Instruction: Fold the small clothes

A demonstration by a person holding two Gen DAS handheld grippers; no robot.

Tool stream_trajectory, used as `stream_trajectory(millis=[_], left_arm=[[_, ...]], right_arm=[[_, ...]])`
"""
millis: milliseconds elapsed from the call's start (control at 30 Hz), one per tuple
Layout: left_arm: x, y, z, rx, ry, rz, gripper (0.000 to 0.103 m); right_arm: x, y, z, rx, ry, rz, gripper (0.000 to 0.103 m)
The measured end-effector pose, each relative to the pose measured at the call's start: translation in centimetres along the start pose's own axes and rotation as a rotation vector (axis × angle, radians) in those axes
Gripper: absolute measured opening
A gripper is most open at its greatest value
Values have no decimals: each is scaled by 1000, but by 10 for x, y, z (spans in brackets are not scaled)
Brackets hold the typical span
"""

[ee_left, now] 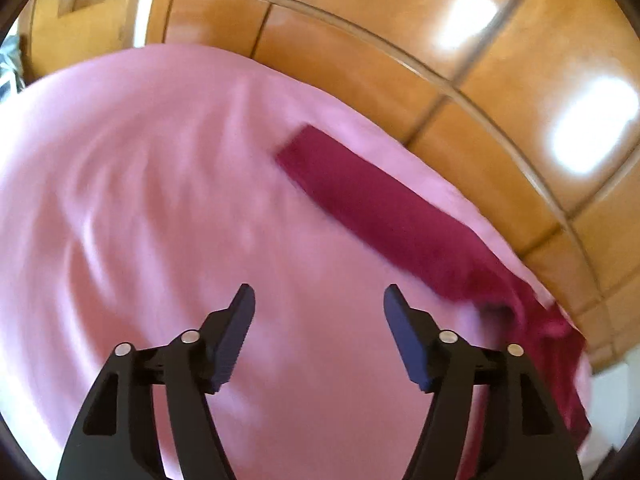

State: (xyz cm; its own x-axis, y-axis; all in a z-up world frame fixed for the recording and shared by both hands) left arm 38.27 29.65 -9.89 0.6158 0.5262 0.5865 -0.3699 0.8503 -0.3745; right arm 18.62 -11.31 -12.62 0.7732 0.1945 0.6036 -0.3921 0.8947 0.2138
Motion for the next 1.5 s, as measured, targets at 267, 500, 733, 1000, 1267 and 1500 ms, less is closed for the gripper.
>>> stream_trajectory(millis=[267, 500, 733, 1000, 1267, 1500], left_arm=[[74, 12, -79, 221, -5, -33, 67], [87, -7, -121, 216, 48, -102, 5], [100, 36, -66, 281, -109, -43, 5], [85, 99, -51, 436, -82, -9, 5], [64, 98, -15, 272, -93, 168, 26], [-18, 21, 49, -173, 9, -60, 26]], right_arm=[[-4, 21, -35, -2, 37, 64, 72], [-4, 16, -41, 41, 35, 14, 81], [3, 21, -46, 28, 24, -5, 84], [4, 24, -52, 3, 13, 9, 87], [4, 22, -47, -9, 4, -1, 87], [4, 15, -30, -8, -31, -52, 87]])
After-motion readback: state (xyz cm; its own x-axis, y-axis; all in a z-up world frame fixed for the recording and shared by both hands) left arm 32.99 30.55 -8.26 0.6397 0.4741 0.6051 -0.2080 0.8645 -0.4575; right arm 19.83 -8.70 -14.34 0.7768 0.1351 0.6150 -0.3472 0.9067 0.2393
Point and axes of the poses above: each gripper's, at about its wrist camera, not at the fingertips, and z roughly against the way its jaws point, y to its left, x to its top, the point moved 2 cm from there along -z, roughly the way its jaws point, and after that the axes turned 2 degrees about -y, right-handed, at the moved point
